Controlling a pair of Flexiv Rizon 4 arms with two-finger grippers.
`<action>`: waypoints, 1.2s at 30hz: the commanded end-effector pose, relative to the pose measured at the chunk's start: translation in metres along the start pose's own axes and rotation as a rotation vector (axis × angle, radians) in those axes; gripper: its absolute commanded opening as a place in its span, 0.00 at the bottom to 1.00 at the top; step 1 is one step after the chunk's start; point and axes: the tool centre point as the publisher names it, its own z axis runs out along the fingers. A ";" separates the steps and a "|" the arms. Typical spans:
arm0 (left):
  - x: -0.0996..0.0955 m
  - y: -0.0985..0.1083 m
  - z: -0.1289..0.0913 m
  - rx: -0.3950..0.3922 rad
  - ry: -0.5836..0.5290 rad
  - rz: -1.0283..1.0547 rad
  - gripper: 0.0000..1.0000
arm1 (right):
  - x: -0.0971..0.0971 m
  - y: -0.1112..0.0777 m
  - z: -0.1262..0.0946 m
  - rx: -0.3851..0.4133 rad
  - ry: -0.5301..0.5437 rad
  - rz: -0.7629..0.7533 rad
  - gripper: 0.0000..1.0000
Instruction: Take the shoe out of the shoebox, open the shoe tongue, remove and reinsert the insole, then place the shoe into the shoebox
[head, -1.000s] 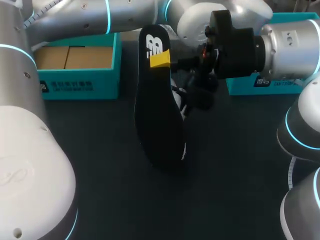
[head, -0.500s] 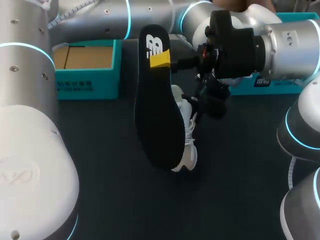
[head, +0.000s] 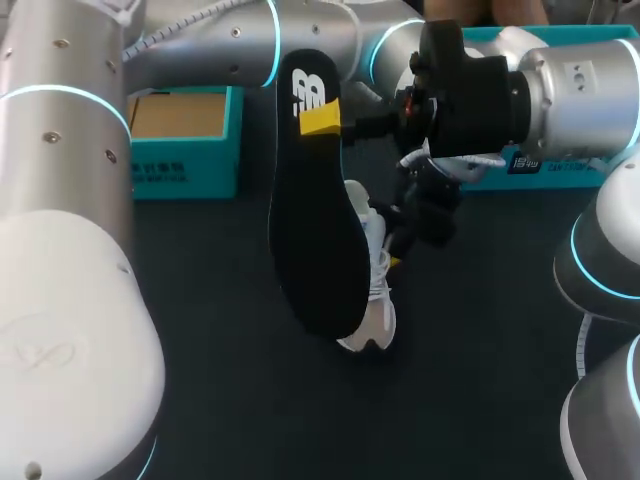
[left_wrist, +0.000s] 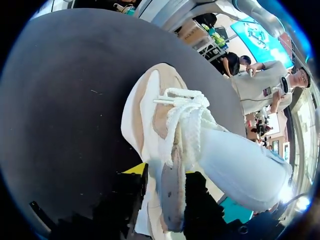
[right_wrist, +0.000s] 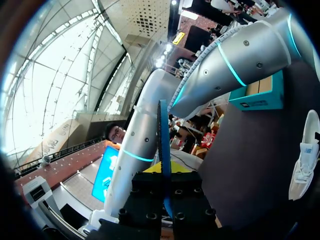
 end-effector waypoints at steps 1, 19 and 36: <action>-0.002 0.005 0.001 0.015 -0.013 -0.005 1.00 | 0.000 0.000 0.004 -0.001 -0.003 0.001 0.00; 0.078 0.025 -0.102 0.153 -0.584 0.036 1.00 | 0.000 0.000 0.004 -0.001 -0.003 0.001 0.00; 0.166 0.032 -0.134 0.114 -1.042 0.121 1.00 | -0.022 0.023 -0.031 -0.158 0.001 0.184 0.00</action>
